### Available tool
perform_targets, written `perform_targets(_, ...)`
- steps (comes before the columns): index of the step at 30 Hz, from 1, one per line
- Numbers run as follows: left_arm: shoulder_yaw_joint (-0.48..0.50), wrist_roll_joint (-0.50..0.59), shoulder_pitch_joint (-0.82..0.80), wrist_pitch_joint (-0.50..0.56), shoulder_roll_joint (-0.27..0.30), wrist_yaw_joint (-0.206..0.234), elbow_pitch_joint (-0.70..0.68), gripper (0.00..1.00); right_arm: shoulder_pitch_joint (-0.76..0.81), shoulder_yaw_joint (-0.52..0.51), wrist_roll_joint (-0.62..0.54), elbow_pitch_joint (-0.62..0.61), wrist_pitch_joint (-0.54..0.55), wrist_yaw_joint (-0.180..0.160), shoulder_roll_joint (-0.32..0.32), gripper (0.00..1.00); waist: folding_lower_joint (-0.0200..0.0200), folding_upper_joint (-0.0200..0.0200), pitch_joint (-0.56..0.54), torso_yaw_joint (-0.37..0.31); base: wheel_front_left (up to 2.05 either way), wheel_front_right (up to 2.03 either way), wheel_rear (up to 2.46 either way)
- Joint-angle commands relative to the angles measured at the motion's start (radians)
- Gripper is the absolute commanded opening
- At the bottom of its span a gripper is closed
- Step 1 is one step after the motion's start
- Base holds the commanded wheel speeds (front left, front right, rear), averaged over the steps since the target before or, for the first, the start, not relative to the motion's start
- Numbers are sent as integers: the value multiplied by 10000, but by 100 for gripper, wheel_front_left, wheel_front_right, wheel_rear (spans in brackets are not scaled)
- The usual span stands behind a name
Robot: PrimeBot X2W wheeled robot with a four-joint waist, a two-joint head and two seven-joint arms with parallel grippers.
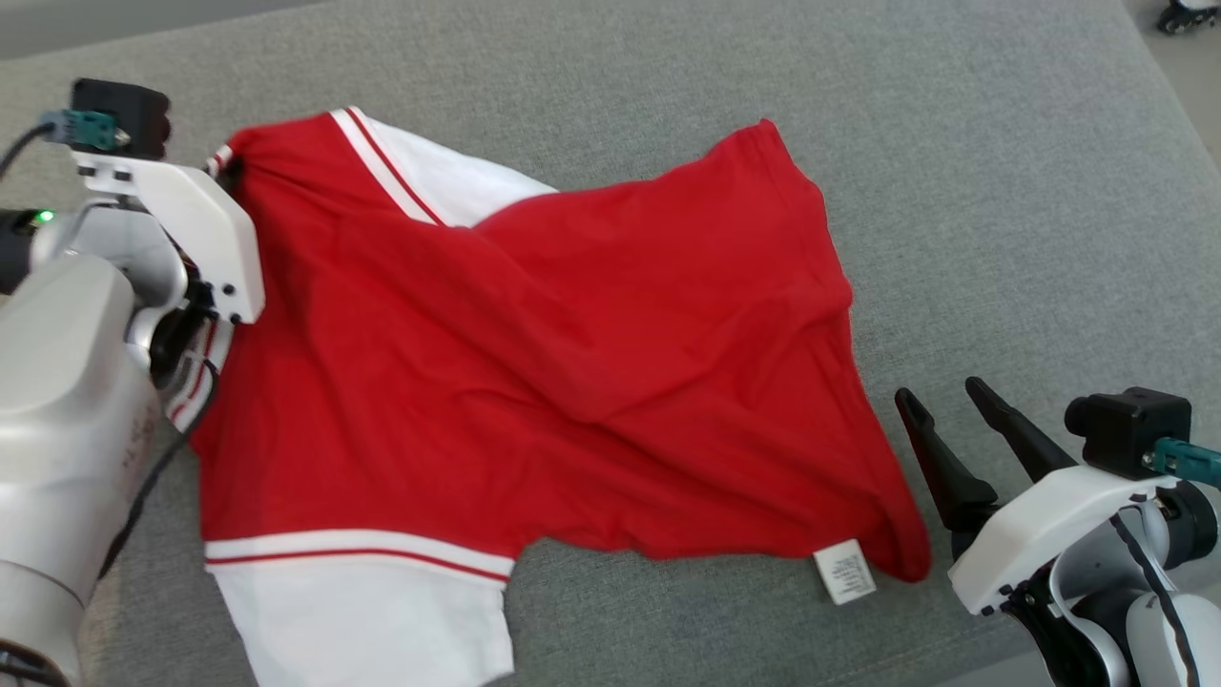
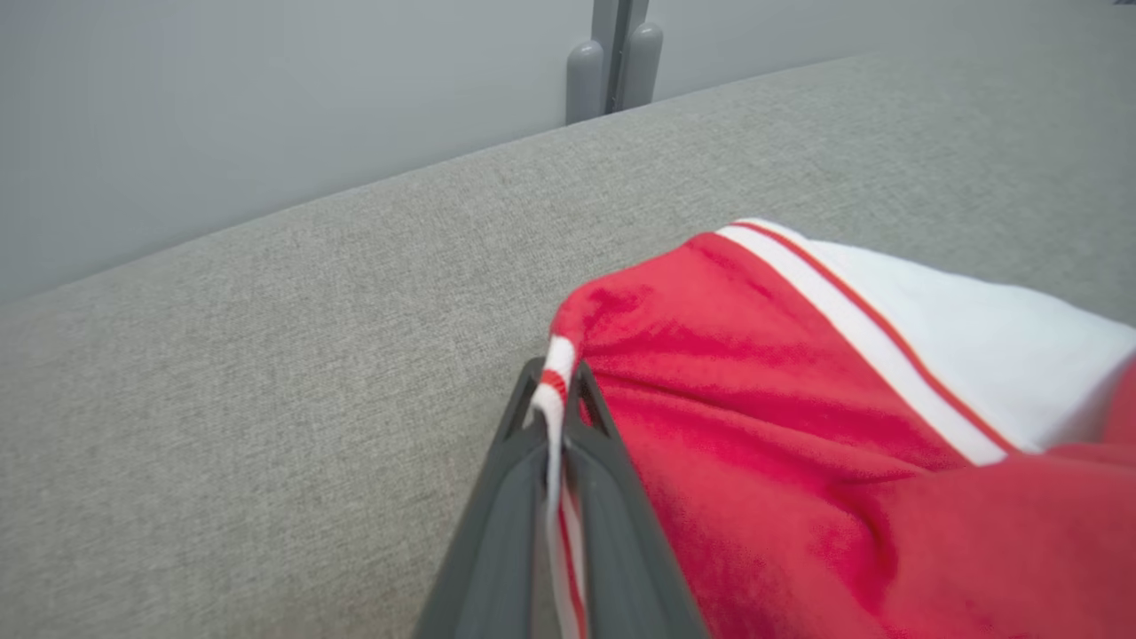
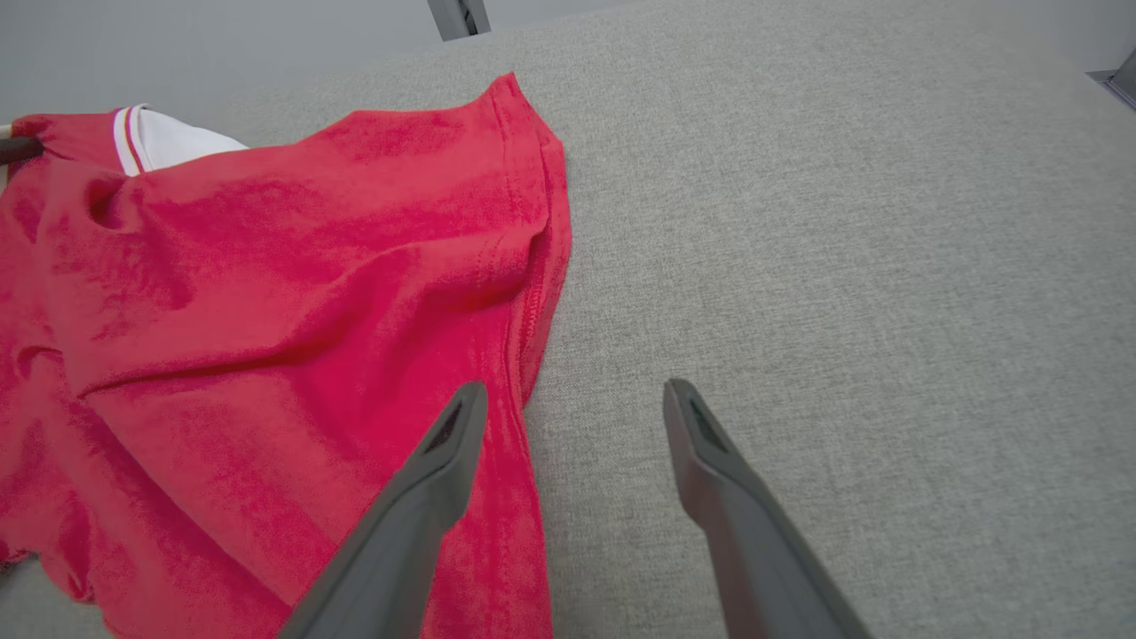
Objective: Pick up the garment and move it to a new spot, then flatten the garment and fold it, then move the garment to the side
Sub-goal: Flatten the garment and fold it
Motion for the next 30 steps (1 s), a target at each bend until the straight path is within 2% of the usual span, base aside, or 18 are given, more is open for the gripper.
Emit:
perform_targets(1,112,95,-397,-342,97,130,235,0,-152,-13,-11,-19,-82,-2,4,100,-1,0,170,-117,0,0,0)
perform_targets(5,210,153,-748,-947,262,213,760,0,-144,-81,-72,22,-138,-1,47,100,-1,0,265,-239,0,0,0)
perform_targets(8,266,104,-946,-1249,312,84,1145,0,-173,-81,-87,69,-161,-1,61,100,-1,0,267,-321,0,0,0)
perform_targets(9,255,102,-979,-1292,310,38,1280,5,-182,-83,-81,86,-178,-2,74,100,-1,0,251,-340,0,0,0)
perform_targets(10,255,102,-979,-1292,310,38,1280,5,-182,-83,-81,86,-178,-2,74,100,-1,0,251,-340,0,0,0)
perform_targets(11,257,83,-994,-1335,318,4,1425,98,-190,-66,-66,102,-201,-1,92,100,-1,0,223,-352,0,0,0)
perform_targets(17,175,-12,-736,-1569,182,-286,1913,100,-54,-100,16,292,-319,-2,131,100,-1,0,-242,-213,0,0,0)
perform_targets(24,245,-155,-300,-2695,258,-543,1757,100,222,-191,116,551,-490,-2,-48,100,-1,0,-1202,237,0,0,0)
perform_targets(30,490,-484,479,-3621,405,-628,1136,100,475,-310,-3,467,-1549,-1,-213,100,-1,0,-2116,722,0,0,0)
